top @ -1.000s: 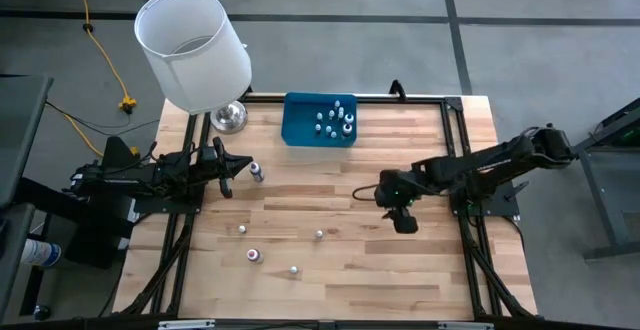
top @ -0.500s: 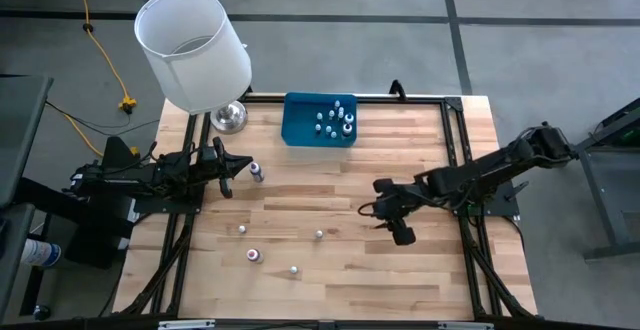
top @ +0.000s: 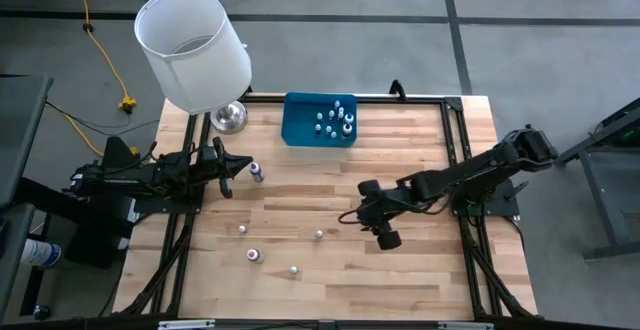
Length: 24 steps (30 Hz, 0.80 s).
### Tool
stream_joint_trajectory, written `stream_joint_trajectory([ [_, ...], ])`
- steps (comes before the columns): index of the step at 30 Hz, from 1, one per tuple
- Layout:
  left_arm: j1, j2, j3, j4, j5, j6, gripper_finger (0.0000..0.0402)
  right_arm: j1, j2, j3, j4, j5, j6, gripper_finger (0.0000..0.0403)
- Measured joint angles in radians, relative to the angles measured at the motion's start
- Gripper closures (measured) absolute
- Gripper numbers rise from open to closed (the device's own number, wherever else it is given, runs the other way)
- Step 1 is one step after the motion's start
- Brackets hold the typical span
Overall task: Pick & Place food coloring
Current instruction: Put the small red food coloring bottle into the blue bin
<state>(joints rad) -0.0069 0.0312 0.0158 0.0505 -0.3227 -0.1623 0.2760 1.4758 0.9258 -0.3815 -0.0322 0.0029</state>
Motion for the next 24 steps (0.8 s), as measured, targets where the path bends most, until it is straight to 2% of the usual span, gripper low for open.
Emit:
stream_joint_trajectory([
  [20, 0.000, 0.000, 0.000, 0.000, 0.000, 0.000, 0.0401, -0.008, 0.366, 0.434, -0.207, 0.009, -0.095, 0.0245],
  [24, 0.000, 0.000, 0.000, 0.000, 0.000, 0.000, 0.0401, -0.008, 0.415, 0.503, -0.247, 0.046, -0.098, 0.0246],
])
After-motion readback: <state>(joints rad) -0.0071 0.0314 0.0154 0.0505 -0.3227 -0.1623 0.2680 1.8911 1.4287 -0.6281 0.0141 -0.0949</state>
